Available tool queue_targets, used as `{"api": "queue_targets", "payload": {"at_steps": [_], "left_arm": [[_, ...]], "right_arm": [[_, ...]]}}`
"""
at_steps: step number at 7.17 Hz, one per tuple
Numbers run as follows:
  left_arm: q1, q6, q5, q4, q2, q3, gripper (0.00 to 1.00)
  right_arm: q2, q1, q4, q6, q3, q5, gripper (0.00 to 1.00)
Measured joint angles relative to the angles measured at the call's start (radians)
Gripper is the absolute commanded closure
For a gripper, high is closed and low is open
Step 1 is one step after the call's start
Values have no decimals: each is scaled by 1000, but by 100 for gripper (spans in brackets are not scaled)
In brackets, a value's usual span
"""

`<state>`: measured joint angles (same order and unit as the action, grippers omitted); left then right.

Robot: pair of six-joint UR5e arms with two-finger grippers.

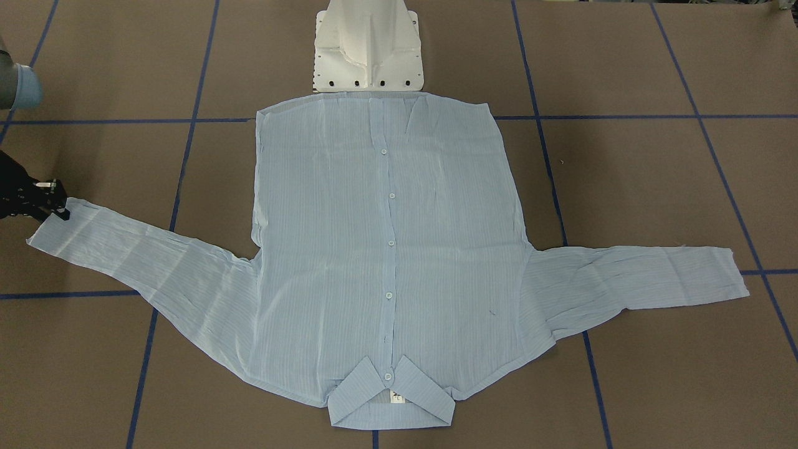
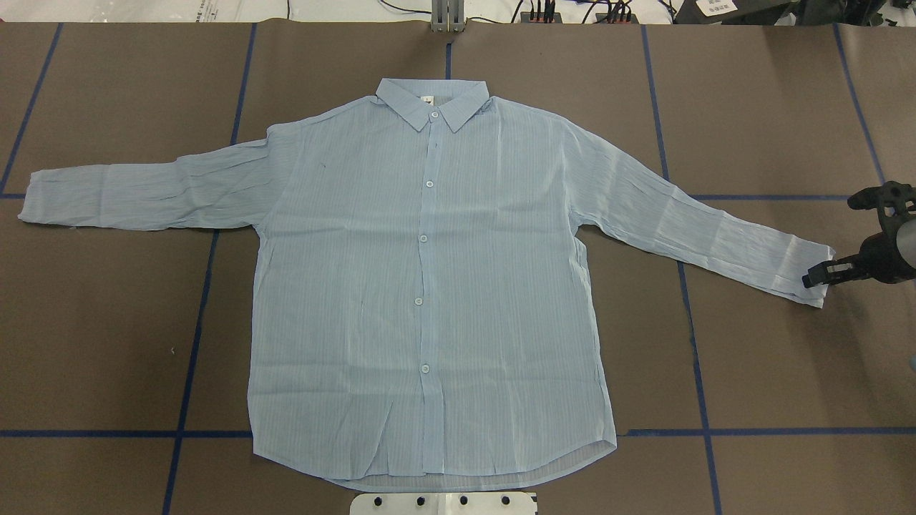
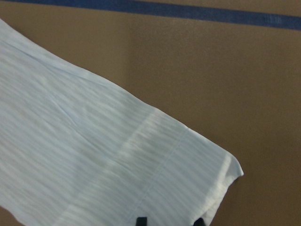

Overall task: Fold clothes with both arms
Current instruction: 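Lower the right gripper and grasp the cuff of the sleeve nearest it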

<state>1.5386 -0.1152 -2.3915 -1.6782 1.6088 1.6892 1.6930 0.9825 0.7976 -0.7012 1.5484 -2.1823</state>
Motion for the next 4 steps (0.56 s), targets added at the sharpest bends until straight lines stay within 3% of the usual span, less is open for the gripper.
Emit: {"api": "queue_targets", "payload": {"at_steps": [4], "left_arm": [[0,0,-1,0,0,2,0]], "right_arm": [[8,21,0,0,58,-13,100]]}}
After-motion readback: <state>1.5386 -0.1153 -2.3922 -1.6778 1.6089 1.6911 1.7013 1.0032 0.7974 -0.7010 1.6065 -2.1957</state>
